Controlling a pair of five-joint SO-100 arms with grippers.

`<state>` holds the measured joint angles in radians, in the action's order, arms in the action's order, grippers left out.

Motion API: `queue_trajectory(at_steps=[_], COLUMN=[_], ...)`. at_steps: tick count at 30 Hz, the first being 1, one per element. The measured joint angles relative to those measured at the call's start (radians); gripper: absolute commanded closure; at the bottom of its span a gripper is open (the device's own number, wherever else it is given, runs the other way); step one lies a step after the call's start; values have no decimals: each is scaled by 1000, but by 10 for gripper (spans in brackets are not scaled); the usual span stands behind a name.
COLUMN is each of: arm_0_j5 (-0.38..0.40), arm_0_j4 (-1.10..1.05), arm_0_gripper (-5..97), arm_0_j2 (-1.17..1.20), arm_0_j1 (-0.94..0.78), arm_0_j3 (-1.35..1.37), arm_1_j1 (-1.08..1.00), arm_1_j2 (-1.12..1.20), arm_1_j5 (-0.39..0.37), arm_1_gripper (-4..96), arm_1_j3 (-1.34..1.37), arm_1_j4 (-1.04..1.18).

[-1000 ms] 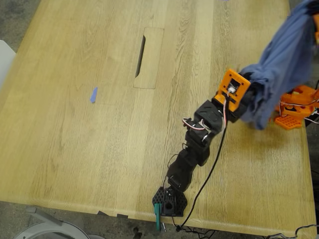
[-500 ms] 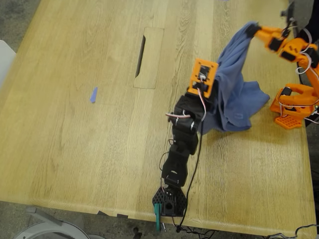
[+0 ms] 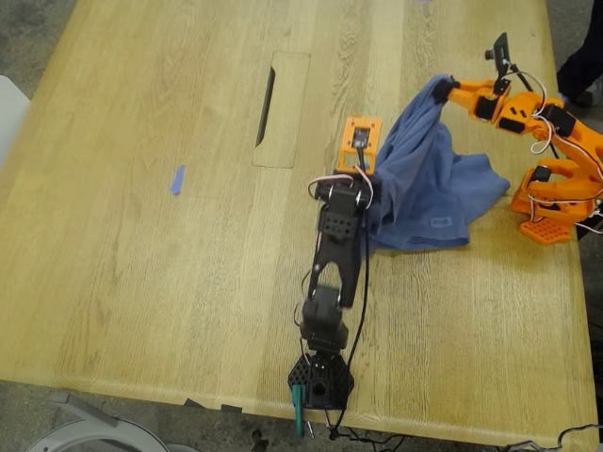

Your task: Fold a T-shirt

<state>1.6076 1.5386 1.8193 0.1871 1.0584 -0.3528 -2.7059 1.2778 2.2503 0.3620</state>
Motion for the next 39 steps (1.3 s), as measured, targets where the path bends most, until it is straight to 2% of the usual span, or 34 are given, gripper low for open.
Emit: queue_trajectory(at_steps=[7,11,16,31,39], arm_0_j5=[0,-3,0,0,-9], arm_0_j4=[-437,-635,-870,-1212,-1362], arm_0_gripper=[918,918,918,918,918], arm_0_j2=[229,272,273,276,276], arm_0_j1=[-95,-133,-195,-307,-359], arm_0_j3=[546,729,874,1089,1126], arm_1_j1=[28,38,29,14,-11], arm_1_j2=[100,244,531,1195,1477], arm_1_j5=[0,-9,-12,-12,-18], arm_1_gripper=[883,880,874,870,872], arm_1_j3=[192,284,247,-233,-522], arm_1_j4=[-350,-601,-854,-1138,-1154])
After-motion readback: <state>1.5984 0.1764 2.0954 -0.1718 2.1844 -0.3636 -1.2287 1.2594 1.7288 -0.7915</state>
